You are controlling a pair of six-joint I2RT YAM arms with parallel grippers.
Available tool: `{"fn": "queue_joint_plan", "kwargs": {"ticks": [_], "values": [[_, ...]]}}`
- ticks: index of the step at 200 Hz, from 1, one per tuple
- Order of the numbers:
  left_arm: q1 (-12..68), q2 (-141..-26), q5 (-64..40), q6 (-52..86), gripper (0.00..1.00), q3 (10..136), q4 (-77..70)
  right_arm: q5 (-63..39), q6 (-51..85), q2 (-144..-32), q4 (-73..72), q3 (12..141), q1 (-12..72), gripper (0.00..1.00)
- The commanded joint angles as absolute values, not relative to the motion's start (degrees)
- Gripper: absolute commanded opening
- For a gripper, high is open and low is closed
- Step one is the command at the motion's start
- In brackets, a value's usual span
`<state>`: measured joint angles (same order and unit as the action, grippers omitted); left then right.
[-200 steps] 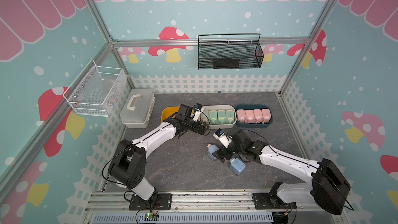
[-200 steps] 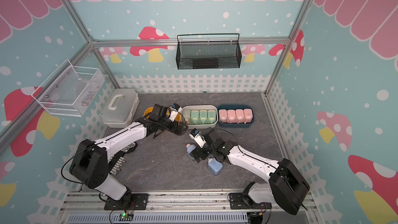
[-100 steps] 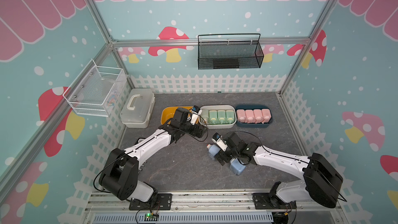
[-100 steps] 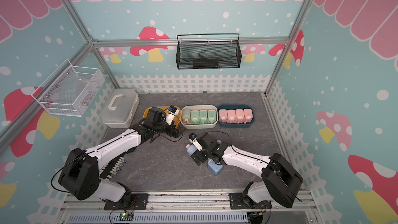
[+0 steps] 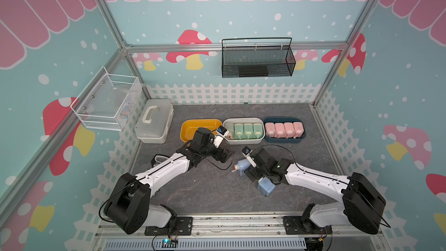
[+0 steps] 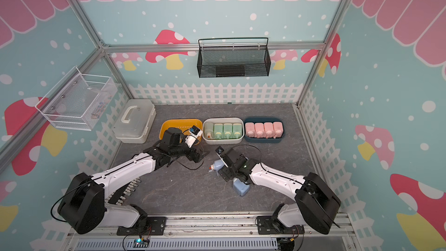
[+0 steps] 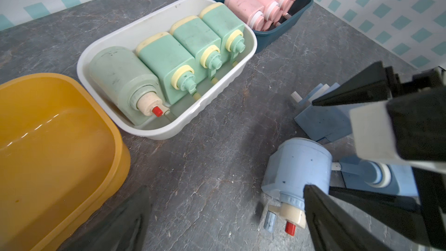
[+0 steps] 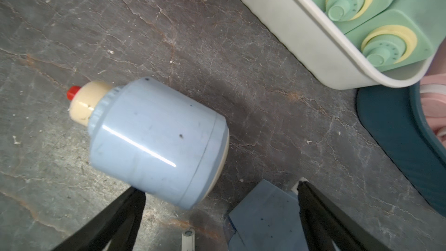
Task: Place the pencil sharpeners by color into the storage box
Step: Pick up the pencil sharpener from the center of the board.
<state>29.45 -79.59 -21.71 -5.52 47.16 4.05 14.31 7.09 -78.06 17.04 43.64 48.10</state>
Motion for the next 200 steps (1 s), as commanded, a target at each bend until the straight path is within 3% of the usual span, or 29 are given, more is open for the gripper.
{"fn": "queue_joint_plan", "kwargs": {"ticks": [1,34,77,108,144,167,200], "values": [[30.7,-77.5,-24.0,-9.4,0.99,44.1,-0.5,17.8,7.1,-77.6,17.7,44.6,48.2,0.99],[33.1,-76.5,-20.4,-9.2,0.99,42.8,-1.4,20.1,7.0,-75.2,18.2,43.6,48.2,0.99],[37.0,-76.9,-12.5,-4.9,0.99,42.9,-3.4,12.7,3.5,-67.5,13.5,39.9,48.3,0.99],[39.6,-76.7,-4.1,2.0,0.99,41.2,-7.6,17.9,7.4,-62.8,12.9,38.5,47.6,0.99],[43.5,-75.1,-0.2,6.8,0.99,40.7,-4.4,3.7,7.8,-55.5,13.6,35.7,43.1,0.99],[47.5,-75.1,11.1,12.7,0.98,42.4,0.4,-0.8,8.5,-51.8,17.8,36.6,42.5,0.99],[49.1,-76.4,6.3,18.0,0.99,46.5,9.7,-2.4,12.5,-52.4,26.4,41.0,42.5,0.99]]}}
